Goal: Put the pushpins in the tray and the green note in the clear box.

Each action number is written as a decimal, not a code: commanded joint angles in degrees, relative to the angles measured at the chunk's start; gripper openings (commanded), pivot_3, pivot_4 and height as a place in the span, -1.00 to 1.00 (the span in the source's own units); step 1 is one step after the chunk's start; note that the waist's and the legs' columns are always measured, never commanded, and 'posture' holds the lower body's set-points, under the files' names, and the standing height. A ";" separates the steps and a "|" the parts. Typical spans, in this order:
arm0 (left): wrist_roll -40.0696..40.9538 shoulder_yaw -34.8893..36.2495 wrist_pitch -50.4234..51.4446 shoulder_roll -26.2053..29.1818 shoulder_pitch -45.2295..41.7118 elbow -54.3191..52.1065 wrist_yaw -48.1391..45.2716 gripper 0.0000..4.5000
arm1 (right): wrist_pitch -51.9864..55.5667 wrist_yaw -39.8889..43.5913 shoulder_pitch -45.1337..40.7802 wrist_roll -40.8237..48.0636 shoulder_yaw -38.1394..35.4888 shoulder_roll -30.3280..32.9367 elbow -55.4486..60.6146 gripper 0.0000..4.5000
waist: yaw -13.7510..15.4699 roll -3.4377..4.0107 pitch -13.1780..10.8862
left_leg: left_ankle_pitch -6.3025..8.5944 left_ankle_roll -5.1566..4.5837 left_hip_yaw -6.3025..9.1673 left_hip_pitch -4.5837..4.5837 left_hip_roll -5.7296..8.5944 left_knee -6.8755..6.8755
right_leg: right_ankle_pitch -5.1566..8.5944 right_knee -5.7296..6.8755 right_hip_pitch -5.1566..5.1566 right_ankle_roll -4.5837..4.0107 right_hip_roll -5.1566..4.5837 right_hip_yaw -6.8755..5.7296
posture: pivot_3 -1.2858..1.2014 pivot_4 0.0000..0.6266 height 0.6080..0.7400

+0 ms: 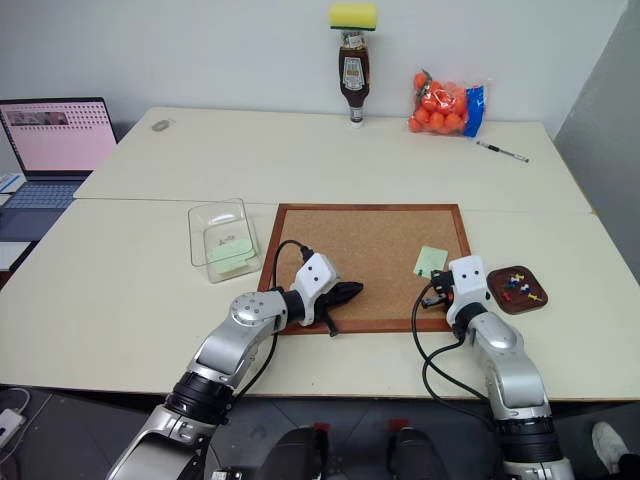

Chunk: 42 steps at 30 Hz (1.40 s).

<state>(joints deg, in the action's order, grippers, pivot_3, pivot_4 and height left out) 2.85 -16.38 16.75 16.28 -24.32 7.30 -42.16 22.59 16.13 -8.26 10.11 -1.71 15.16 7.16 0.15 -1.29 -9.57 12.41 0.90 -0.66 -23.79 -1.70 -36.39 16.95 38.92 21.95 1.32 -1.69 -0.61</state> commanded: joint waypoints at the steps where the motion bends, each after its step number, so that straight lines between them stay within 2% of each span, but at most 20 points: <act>1: -0.95 -1.74 0.60 -0.13 0.98 0.62 -0.40 -1.00 | -4.37 -0.38 -0.54 0.47 -0.70 -1.31 5.10 -0.98 | -0.02 0.00 0.00 | 0.00 0.00 -0.01 0.00 0.00 0.00 | 0.00 0.00 0.01 0.00 0.00 0.00 | 0.03 -0.52 1.00; 15: -1.01 -2.08 0.75 -0.05 1.18 0.40 -0.38 -1.00 | -4.96 -1.42 -0.02 1.37 -2.29 -2.22 8.68 -0.98 | -0.10 0.00 0.00 | 0.00 0.00 0.00 0.01 0.00 0.00 | 0.00 0.01 0.00 0.00 0.00 0.00 | 0.03 -0.52 1.00; 23: -0.98 -2.11 0.65 -0.23 1.37 0.43 -0.26 -1.00 | -0.33 -1.72 5.39 3.97 -9.06 0.47 14.52 -0.98 | -0.05 0.00 0.00 | 0.00 0.00 -0.01 0.00 0.00 0.00 | 0.00 -0.01 -0.01 0.00 -0.02 0.01 | 0.03 -0.52 1.00; 30: -0.95 -2.52 0.43 -0.71 1.33 0.77 -0.52 -1.00 | 1.76 -5.32 10.39 3.36 -17.20 2.57 12.40 -0.98 | -0.02 0.04 0.04 | 0.00 0.00 -0.03 0.03 0.00 0.01 | 0.00 -0.03 -0.04 0.00 -0.02 0.03 | 0.03 -0.52 1.00; 42: -1.27 -2.70 0.11 -1.09 0.86 1.38 -0.84 -1.00 | 3.62 -7.07 9.35 2.43 -18.45 4.00 7.81 -0.98 | 0.06 0.13 0.09 | 0.00 0.00 -0.01 0.04 0.02 0.00 | 0.01 -0.03 -0.07 0.02 -0.02 0.01 | 0.03 -0.52 1.00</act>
<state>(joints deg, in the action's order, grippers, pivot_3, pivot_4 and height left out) 2.51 -16.68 16.45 15.58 -24.10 7.44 -42.02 26.27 9.56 2.61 12.58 -19.04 18.01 14.62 0.21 -1.16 -9.49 12.41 0.89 -0.67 -23.75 -1.68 -36.39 16.96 38.89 21.88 1.34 -1.70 -0.61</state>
